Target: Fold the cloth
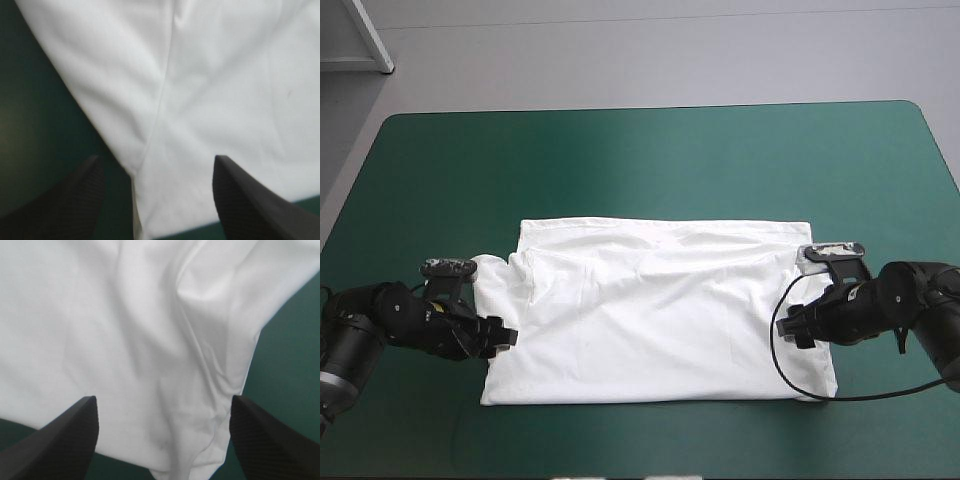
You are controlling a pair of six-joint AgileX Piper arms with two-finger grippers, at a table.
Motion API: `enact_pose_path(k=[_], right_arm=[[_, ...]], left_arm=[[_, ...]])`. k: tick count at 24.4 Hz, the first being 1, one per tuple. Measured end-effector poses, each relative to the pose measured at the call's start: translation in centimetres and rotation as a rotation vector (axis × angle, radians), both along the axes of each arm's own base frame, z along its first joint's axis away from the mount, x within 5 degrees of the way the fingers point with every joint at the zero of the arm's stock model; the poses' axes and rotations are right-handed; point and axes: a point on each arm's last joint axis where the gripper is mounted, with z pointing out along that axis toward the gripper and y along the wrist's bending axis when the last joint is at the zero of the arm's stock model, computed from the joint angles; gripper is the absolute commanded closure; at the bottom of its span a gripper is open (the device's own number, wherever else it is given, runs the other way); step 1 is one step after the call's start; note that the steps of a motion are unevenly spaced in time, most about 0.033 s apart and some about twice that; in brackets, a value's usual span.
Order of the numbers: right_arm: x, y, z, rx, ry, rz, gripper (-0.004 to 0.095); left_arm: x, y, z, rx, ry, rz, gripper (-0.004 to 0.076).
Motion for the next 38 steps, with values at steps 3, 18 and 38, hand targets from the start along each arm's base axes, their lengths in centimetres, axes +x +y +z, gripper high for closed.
enact_pose_path(k=[3, 18, 38], right_arm=[[0.5, 0.1, 1.7, 0.009, -0.054, 0.001, 0.0211], [0.5, 0.1, 3.7, 0.009, -0.055, 0.015, 0.0236], [-0.8, -0.1, 4.5, 0.007, -0.062, 0.023, 0.0238]], left_arm=[[1.1, 0.1, 1.5, -0.002, -0.113, 0.035, 0.0251], [6.6, 1.5, -0.4, 0.04, -0.237, 0.332, 0.0251], [12.2, 1.8, -7.5, 0.038, -0.117, 0.475, 0.0631]])
